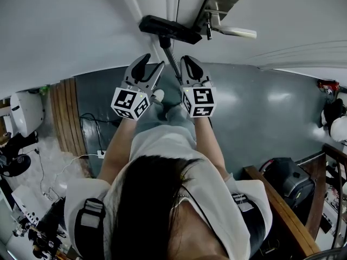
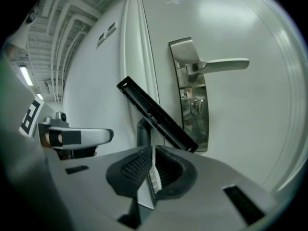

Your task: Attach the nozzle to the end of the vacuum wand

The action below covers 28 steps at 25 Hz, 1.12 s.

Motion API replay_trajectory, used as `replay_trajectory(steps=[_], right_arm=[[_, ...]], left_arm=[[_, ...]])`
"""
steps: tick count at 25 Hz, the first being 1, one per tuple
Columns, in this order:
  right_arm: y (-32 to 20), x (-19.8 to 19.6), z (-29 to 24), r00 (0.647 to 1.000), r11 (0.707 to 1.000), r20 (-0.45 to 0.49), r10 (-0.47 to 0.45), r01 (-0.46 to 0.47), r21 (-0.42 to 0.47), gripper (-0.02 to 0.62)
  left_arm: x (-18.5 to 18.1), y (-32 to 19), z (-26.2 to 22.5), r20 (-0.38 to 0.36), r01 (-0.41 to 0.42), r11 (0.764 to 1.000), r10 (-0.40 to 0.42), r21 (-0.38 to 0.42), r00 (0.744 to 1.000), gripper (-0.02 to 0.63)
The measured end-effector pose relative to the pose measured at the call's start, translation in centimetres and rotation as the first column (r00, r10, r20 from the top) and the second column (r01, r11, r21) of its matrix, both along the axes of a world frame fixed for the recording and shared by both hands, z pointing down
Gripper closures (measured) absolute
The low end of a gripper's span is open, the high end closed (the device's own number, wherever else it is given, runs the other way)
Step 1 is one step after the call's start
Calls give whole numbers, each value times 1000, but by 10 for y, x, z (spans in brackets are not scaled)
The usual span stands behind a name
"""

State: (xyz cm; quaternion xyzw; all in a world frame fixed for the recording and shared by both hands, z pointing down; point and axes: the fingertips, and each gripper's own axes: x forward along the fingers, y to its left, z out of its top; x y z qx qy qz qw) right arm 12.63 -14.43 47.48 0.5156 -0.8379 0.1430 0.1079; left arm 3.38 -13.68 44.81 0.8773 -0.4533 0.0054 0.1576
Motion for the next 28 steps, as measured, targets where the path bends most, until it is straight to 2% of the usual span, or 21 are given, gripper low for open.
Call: replay_trajectory(steps=[6,9,19,28], right_arm=[[-2,-1,4,1000,1000,1,11,-11,-9,580],[-2,-3,5,1000,1000,-2,9,-9,-14,581],[-3,-14,6,1000,1000,-19,-10,9,-23,581],[0,-14,6,999,1000,-38,-12,12,0,581]], left_arm=[[-3,-3,2,31,35,999,-35,9,999,550],[-2,-5,2,46,40,999,-41,14,998,588],[7,-5,0,55,26,1000,-27,17,998,606],[7,-5,14,106,50,999,-47,-22,993,606]])
